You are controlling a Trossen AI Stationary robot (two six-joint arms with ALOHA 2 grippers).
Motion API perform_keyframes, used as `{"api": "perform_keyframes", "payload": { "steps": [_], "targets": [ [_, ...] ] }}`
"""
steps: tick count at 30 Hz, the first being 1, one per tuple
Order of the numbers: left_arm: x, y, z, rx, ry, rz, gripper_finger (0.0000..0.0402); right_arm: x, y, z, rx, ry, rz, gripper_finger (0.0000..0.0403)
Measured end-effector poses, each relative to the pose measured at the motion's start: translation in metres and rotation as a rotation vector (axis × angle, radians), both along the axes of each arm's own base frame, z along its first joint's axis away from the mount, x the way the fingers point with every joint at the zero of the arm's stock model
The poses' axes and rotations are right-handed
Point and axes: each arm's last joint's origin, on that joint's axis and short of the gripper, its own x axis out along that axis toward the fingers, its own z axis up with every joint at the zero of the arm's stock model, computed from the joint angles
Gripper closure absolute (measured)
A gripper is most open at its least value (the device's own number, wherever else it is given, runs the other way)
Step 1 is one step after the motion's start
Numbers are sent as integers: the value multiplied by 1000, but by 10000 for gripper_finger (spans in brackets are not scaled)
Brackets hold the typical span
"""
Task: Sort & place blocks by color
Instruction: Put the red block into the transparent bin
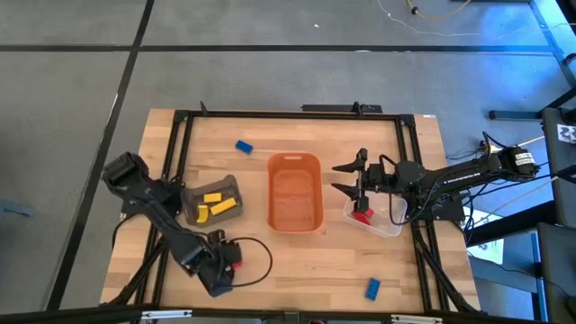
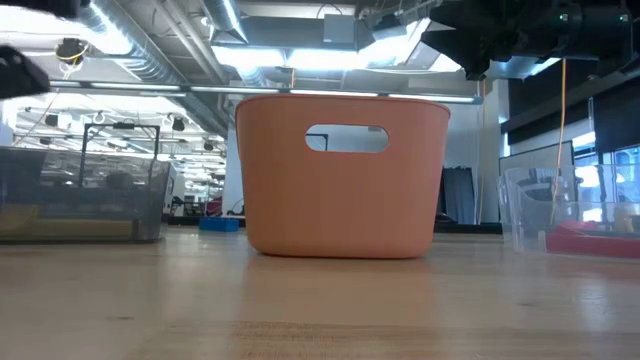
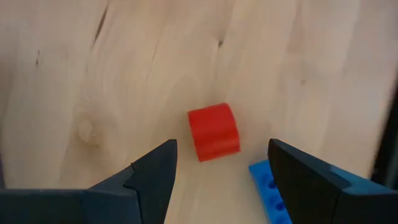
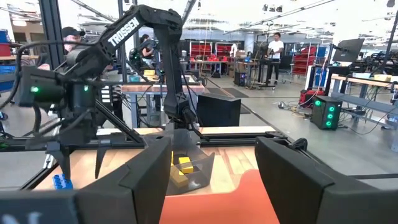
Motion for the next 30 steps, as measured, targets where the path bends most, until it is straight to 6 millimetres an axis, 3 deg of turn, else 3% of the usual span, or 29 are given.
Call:
{"api": "perform_keyframes", "payload": {
  "steps": [19, 30],
  "targets": [
    [15, -1, -32, -16, 96, 33, 158, 0, 0, -5, -5, 51, -1, 168],
    [17, 2, -33, 1, 88, 48, 158, 0, -1, -6, 22, 58, -15, 168]
  ]
}}
